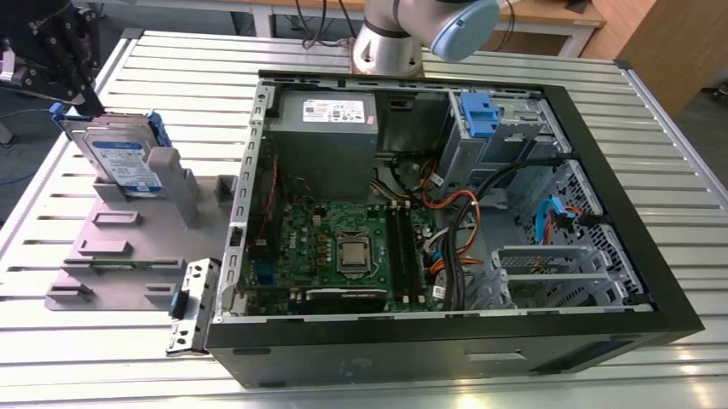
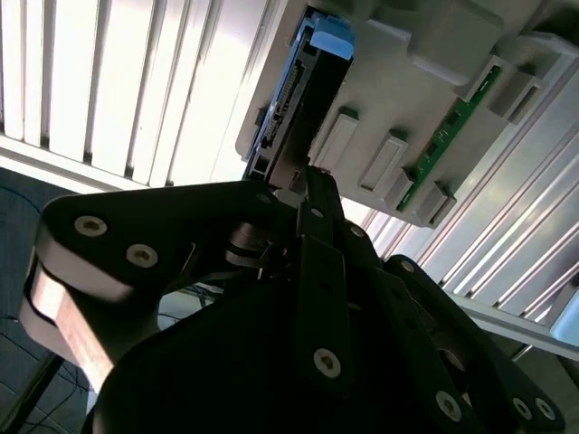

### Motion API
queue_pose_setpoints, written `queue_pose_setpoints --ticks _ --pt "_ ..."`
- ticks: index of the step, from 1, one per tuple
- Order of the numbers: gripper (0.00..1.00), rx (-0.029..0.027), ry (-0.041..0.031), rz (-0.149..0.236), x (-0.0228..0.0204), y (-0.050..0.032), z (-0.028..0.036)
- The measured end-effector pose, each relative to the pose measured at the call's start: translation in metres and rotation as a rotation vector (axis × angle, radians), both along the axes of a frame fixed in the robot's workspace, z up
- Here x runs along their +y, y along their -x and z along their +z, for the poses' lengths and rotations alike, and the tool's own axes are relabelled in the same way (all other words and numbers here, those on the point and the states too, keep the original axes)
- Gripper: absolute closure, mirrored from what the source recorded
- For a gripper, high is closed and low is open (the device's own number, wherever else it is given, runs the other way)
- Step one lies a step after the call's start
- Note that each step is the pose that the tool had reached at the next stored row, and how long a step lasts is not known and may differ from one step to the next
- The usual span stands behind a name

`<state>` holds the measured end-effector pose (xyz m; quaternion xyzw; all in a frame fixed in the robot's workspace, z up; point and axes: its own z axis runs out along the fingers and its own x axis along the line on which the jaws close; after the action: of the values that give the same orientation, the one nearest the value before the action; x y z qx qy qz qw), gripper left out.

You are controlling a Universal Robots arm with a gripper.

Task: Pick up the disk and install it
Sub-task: 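Pick up the disk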

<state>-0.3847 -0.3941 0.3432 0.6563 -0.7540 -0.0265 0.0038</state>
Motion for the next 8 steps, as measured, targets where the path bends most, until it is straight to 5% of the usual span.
queue_pose_setpoints --ticks 4,8 --pt "0.89 -0.0006 -0.0334 0.001 0.0 0.0 -0.0001" --pt "0.89 -0.0009 -0.0341 0.001 0.0001 0.0 -0.0029"
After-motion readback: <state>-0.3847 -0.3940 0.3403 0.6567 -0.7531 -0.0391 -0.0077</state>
